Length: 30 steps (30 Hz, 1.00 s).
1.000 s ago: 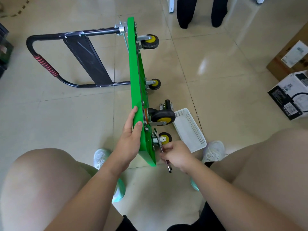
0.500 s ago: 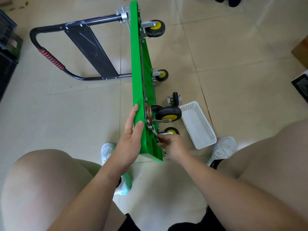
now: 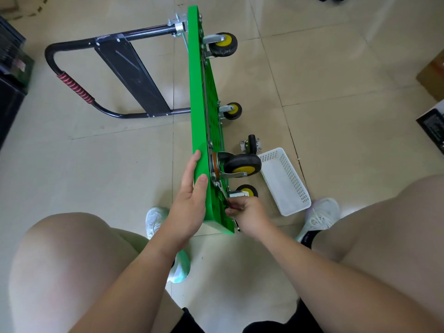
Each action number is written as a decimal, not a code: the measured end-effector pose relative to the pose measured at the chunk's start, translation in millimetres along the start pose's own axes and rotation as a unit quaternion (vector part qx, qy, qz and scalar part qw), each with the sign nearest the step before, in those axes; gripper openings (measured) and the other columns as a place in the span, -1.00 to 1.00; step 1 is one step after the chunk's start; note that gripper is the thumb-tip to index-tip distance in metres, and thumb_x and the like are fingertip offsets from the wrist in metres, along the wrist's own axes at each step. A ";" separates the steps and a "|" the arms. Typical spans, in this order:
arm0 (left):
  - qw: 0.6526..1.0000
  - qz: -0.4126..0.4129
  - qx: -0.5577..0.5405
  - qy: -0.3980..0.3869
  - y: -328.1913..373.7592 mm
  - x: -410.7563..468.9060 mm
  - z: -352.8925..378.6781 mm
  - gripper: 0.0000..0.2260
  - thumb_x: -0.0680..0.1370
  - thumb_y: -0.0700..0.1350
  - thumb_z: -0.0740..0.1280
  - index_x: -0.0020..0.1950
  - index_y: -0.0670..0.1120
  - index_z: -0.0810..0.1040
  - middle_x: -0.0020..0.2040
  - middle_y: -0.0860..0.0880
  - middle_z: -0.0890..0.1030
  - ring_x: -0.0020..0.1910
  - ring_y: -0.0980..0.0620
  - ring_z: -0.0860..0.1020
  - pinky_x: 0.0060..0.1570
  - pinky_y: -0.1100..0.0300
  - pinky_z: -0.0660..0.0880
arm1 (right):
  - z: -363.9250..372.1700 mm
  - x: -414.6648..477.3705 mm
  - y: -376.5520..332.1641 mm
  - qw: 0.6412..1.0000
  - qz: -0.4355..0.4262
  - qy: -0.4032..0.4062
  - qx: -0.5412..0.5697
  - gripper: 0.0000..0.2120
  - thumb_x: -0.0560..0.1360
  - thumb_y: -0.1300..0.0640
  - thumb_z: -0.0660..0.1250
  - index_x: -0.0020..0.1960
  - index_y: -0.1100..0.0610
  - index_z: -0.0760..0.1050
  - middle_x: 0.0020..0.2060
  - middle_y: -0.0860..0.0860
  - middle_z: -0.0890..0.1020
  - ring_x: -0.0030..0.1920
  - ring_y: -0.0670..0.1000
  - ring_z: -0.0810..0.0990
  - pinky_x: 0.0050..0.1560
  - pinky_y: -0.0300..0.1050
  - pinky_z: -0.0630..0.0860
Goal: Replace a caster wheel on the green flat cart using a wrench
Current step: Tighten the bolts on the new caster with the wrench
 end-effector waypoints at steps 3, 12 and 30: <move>1.000 0.008 0.013 0.010 0.1 0.0 0.3 -0.59 0.67 0.12 0.11 0.37 0.64 0.24 0.40 0.52 0.37 0.50 0.26 0.36 0.57 -0.04 0.28 | 2.3 -12.9 -5.5 1.000 -0.008 -0.018 -0.016 -0.64 0.52 0.33 0.42 0.31 0.23 0.58 0.12 0.07 0.70 0.02 0.01 0.68 0.19 -0.06 0.60; 0.998 0.004 0.059 -0.005 9.8 -8.3 0.3 -0.56 0.77 -0.02 0.05 0.63 0.31 0.13 0.57 0.21 0.32 0.49 0.32 0.32 0.57 0.24 0.19 | 3.5 -42.4 -34.2 0.998 0.016 -0.013 -0.067 -0.91 0.54 0.27 0.40 -0.01 0.23 0.69 -0.32 0.13 0.69 -0.43 0.05 0.60 -0.36 -0.09 0.60; 0.995 -0.052 0.082 0.033 21.2 -10.6 5.8 -0.59 0.73 0.07 0.07 0.46 0.55 0.18 0.30 0.13 0.61 0.16 -0.05 0.63 0.32 -0.12 0.51 | 3.6 -76.6 -31.0 0.996 0.029 -0.028 0.085 -0.76 0.61 0.34 0.30 0.23 0.17 0.60 -0.18 0.05 0.66 -0.31 -0.05 0.50 -0.30 -0.27 0.51</move>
Point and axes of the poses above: each hand's wrist, its own x-axis towards the middle knuckle, its own z-axis out of the palm, y = z × x, the point moved 2 cm from there along x, towards the middle knuckle
